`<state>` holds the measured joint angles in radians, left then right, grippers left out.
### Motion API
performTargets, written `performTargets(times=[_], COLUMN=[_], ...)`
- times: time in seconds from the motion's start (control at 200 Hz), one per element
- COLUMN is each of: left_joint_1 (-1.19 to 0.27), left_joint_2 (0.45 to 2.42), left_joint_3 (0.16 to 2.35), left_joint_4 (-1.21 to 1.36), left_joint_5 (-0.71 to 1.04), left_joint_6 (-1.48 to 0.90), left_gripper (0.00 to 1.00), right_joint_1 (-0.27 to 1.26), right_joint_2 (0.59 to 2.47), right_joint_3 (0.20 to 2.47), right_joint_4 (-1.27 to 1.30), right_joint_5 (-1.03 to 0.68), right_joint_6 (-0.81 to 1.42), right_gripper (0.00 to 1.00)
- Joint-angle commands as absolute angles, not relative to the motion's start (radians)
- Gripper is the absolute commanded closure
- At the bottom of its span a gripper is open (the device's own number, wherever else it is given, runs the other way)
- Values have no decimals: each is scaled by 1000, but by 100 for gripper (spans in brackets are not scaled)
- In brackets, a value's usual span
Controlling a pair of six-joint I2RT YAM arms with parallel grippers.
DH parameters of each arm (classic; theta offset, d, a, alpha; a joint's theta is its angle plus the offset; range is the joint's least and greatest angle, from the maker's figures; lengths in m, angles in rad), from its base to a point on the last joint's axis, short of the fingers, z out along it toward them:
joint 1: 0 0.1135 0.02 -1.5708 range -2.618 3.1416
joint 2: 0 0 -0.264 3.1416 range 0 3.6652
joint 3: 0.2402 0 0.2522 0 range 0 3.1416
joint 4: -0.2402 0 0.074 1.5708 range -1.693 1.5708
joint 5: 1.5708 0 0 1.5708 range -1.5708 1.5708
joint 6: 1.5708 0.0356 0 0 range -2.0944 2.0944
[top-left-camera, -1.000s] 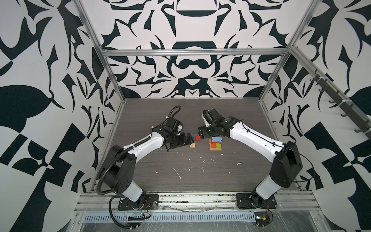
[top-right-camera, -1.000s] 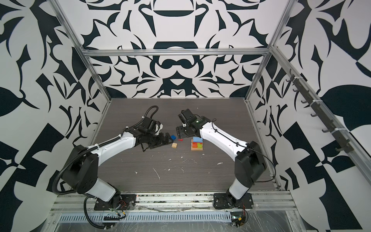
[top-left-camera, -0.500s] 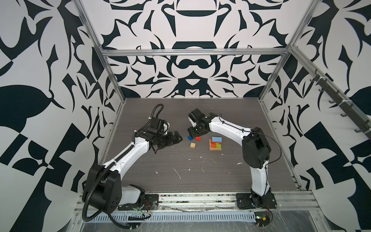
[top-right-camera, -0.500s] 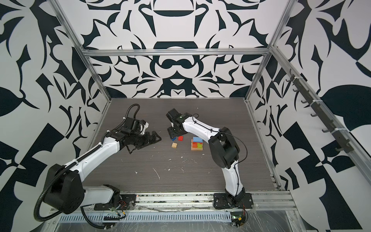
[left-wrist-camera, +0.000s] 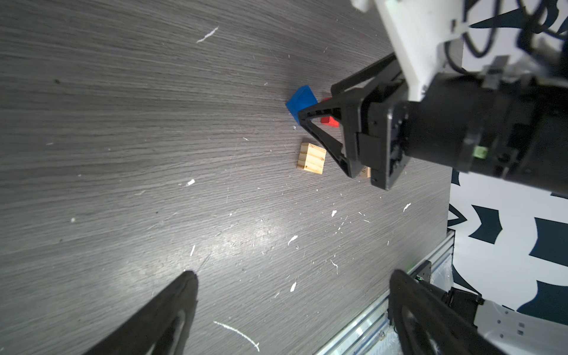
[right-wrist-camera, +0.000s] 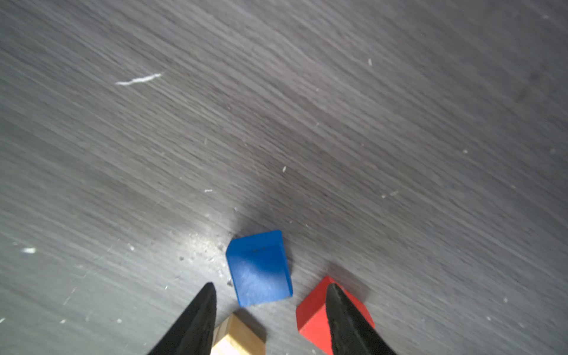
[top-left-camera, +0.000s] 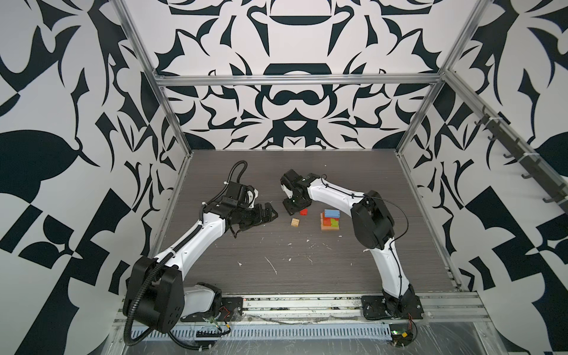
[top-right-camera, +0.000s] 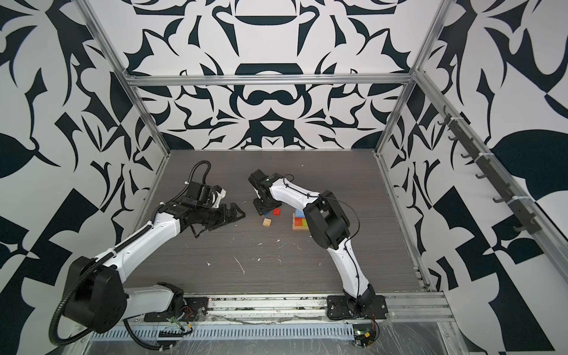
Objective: Build the wood block tower
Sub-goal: 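Move the right gripper to the blue cube and close on it, then lift the blue cube with the right gripper and carry it over the stack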
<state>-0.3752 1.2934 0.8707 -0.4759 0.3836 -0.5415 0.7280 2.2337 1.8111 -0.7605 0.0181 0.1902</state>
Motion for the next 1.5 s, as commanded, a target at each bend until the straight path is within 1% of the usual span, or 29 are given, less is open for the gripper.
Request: performTargets(times=[0.0,0.195,0.325,0.47,0.675,0.84,0.95,1.18,1.29,1.495], left_joint_1=[-372,-372,-372,-373,-372,-371,-373,-371,-372,-372], left_joint_2=[1282,1282,1282,1282,1282,1286,1289,1292,1292,1311], left_joint_3=[862,860,854,850,843,830,818,815,813,804], left_joint_4=[-490,-486,-481,-475,-462,-435,-417,-410,-406,-365], left_joint_5=[401,414,416,422,435,451,457,464,469,494], left_joint_6=[-532,-538,-543,-548,-558,-573,-584,-587,-588,-597], left_gripper=[0,0,0,0,0,0,0,0,0,0], right_joint_1=[734,739,742,746,749,750,750,750,750,750], right_joint_2=[2228,2247,2255,2265,2269,2262,2246,2214,2207,2148], right_joint_3=[1859,1868,1873,1873,1876,1884,1884,1883,1920,1960], right_joint_4=[-792,-787,-787,-789,-785,-788,-791,-785,-829,-908], right_joint_5=[23,31,34,35,34,48,64,38,63,95], right_joint_6=[163,158,158,161,170,185,222,284,315,375], right_gripper=[41,45,49,57,58,62,63,67,74,74])
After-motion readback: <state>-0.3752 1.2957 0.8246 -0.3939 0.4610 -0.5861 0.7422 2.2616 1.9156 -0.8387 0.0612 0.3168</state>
